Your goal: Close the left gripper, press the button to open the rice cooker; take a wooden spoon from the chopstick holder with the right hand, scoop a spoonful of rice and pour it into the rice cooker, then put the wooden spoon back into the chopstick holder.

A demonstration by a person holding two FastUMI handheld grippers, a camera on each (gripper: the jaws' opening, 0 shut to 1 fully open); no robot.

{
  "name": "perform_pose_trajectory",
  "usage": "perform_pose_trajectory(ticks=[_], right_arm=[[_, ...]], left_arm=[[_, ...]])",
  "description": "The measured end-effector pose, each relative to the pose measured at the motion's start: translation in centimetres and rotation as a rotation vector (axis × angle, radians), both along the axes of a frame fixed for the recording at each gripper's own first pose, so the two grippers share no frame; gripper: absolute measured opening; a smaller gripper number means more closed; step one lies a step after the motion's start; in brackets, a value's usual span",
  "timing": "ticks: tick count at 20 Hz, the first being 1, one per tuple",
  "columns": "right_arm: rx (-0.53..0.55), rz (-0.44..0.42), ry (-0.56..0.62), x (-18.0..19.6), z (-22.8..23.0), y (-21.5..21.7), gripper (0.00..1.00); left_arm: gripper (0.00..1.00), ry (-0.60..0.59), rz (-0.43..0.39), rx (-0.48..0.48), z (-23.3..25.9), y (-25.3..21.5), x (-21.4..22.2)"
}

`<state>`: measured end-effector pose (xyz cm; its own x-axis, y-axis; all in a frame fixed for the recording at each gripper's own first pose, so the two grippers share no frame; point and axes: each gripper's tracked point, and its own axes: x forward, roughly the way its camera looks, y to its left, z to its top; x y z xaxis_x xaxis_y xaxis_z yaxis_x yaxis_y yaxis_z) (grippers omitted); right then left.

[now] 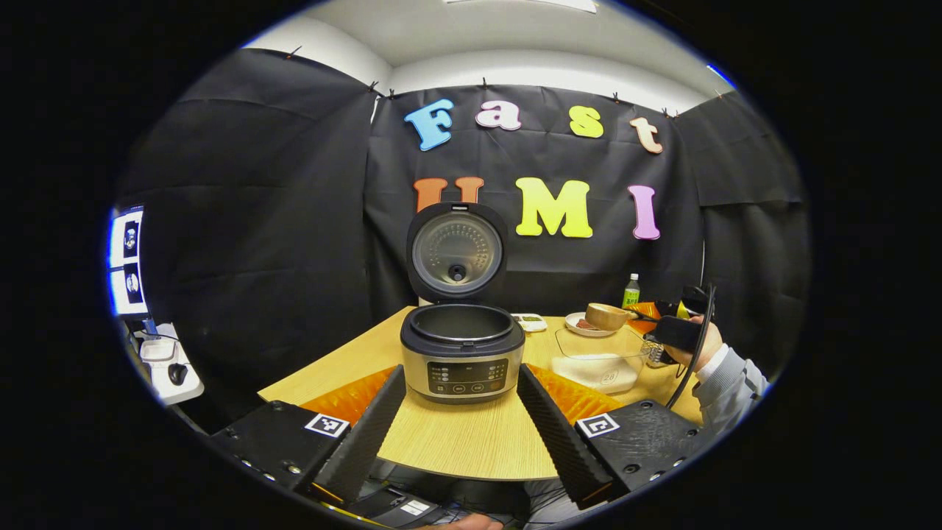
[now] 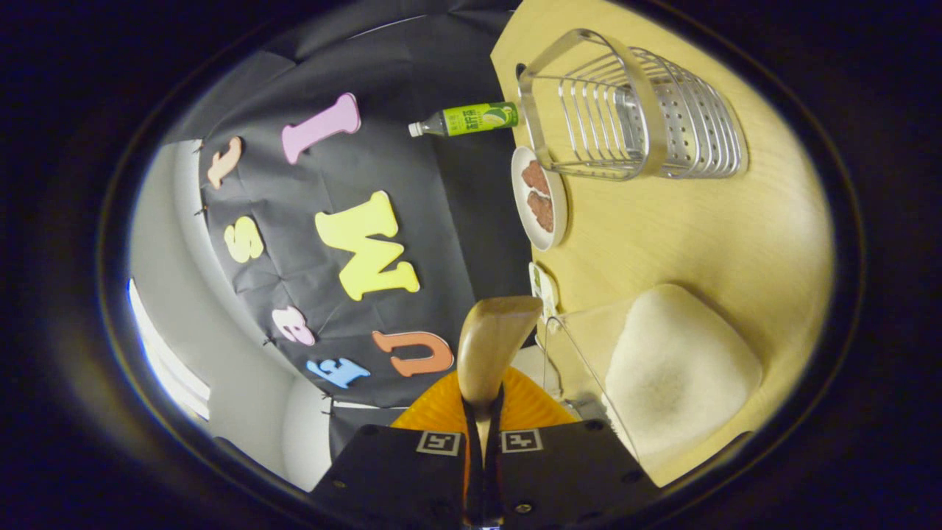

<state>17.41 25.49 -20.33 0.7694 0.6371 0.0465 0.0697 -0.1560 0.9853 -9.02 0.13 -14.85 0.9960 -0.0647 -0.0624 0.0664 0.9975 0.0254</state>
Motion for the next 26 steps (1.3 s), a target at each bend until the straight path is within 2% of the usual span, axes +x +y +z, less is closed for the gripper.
perform_pose_trajectory(ticks=[4, 8, 10, 12, 19, 26], right_arm=[[0.002, 0.016, -0.001, -0.1, 1.1, 0.3, 0.06], [-0.011, -0.022, 0.020, -0.2, 1.6, 0.6, 0.06], [-0.040, -0.023, 0.058, -0.3, 1.5, 1.3, 0.06], [-0.066, -0.024, 0.041, -0.4, 2.8, 2.3, 0.06], [-0.142, 0.034, -0.049, -2.3, 7.4, 8.7, 0.06], [-0.324, 0.067, -0.141, -3.8, 9.7, 16.0, 0.06]], left_arm=[[0.97, -0.003, -0.007, 0.003, 0.1, -0.2, -0.2], [0.97, -0.022, 0.005, 0.005, 0.6, 0.4, -1.0], [0.97, -0.026, 0.003, -0.010, 0.8, 0.8, -1.5], [0.97, -0.034, 0.003, -0.017, 1.1, 1.3, -2.0], [0.97, -0.044, 0.026, -0.019, 1.1, 3.8, -2.8], [0.97, -0.035, 0.033, -0.057, 0.7, 5.6, -3.5]])
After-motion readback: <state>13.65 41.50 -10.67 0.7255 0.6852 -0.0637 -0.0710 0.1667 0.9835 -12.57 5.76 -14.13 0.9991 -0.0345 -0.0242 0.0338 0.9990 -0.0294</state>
